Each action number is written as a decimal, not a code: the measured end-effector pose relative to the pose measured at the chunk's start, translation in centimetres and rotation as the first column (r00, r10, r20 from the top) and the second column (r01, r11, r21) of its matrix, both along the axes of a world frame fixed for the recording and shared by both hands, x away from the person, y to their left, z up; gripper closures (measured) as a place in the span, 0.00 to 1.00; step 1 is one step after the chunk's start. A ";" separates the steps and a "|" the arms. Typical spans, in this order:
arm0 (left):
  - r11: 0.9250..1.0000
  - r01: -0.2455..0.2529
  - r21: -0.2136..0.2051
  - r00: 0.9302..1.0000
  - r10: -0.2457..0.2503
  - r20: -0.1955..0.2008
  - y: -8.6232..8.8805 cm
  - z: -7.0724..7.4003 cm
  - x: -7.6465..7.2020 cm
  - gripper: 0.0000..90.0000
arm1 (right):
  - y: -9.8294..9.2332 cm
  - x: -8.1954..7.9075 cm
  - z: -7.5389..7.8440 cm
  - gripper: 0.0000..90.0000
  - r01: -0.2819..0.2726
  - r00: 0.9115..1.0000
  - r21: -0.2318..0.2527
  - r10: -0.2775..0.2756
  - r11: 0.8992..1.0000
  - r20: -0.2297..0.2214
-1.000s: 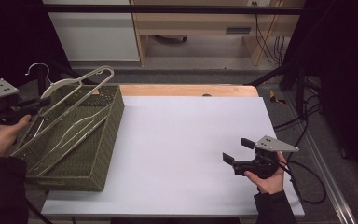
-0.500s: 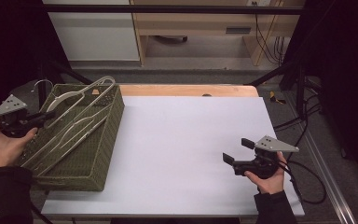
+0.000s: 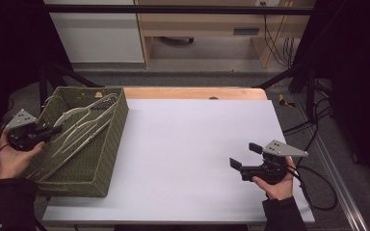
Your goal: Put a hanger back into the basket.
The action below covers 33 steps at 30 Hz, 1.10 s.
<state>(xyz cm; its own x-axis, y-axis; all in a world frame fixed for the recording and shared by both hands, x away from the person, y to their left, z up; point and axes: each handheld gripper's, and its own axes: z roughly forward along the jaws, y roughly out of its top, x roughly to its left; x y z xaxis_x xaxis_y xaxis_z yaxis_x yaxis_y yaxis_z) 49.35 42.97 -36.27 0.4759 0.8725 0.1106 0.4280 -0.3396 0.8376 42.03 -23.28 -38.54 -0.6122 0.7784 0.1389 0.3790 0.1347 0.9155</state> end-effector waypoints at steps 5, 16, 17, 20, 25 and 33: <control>1.000 0.004 -0.012 0.999 -0.004 -0.052 -0.3 -1.8 0.4 0.94 | 0.0 0.0 0.0 0.09 -0.002 1.000 0.001 0.002 1.000 -0.002; 0.996 -0.010 -0.086 0.998 0.005 -0.055 0.0 -1.3 -0.1 0.80 | 0.1 0.0 -0.1 0.09 -0.007 1.000 -0.002 0.007 1.000 0.000; 0.996 -0.012 -0.094 0.999 0.008 -0.042 0.0 -1.0 -0.3 0.78 | 0.1 0.0 -0.1 0.09 -0.006 1.000 -0.003 0.006 1.000 -0.001; 0.995 -0.019 -0.099 1.000 0.019 -0.001 0.1 0.0 -1.0 0.72 | 0.1 0.0 0.0 0.09 -0.004 1.000 0.002 0.004 1.000 0.000; 0.983 -0.029 -0.179 0.994 0.047 0.102 -0.5 2.0 -2.5 0.58 | 0.0 0.0 0.0 0.09 -0.002 1.000 0.006 0.002 1.000 0.002; 0.967 0.029 -0.254 0.978 0.025 0.209 -3.4 4.7 -4.5 0.27 | 0.0 -0.1 0.1 0.09 -0.006 1.000 0.011 0.006 1.000 0.008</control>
